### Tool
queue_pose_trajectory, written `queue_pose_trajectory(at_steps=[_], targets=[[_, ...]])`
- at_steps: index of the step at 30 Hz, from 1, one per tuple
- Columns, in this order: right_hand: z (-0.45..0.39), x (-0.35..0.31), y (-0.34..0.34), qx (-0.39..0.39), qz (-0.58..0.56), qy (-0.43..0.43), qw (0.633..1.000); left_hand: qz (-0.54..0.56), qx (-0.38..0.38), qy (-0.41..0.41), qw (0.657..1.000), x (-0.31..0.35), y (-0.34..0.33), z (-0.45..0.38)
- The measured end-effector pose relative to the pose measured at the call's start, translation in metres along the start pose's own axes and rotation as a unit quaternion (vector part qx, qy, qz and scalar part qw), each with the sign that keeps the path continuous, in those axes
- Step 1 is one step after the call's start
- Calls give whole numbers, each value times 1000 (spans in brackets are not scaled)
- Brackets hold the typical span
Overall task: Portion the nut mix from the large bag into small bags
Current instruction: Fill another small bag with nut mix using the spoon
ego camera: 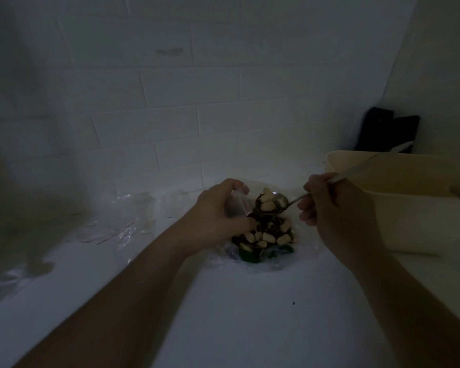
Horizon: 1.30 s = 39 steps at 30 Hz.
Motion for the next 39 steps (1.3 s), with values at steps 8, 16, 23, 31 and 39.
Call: queue_pose_trajectory(at_steps=[8,16,23,31,39], targets=[[1,-1,4,8,47,18,999,-48,-14,-10,999,1,-4,-2],[-3,-10,14,19,86,68,994,-165,105,-13,981,5,-9,-2],[-2,-26,22,37,137,150,978,-262,121,13,957,8,-30,-12],[5,-33,8,12,230,260,938,-260,132,13,956,9,-34,-13],[9,-32,-1,0,232,287,929,-207,159,-7,965,2,-34,-18]])
Point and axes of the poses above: each hand's wrist, its own z-axis away from the middle knuckle, its own y-axis out of the back of the hand, x = y × z, the point moved 3 cm from there along -z, towards the middle knuckle, and after that the axes turned 3 degrees about x, right-handed, at the moved point
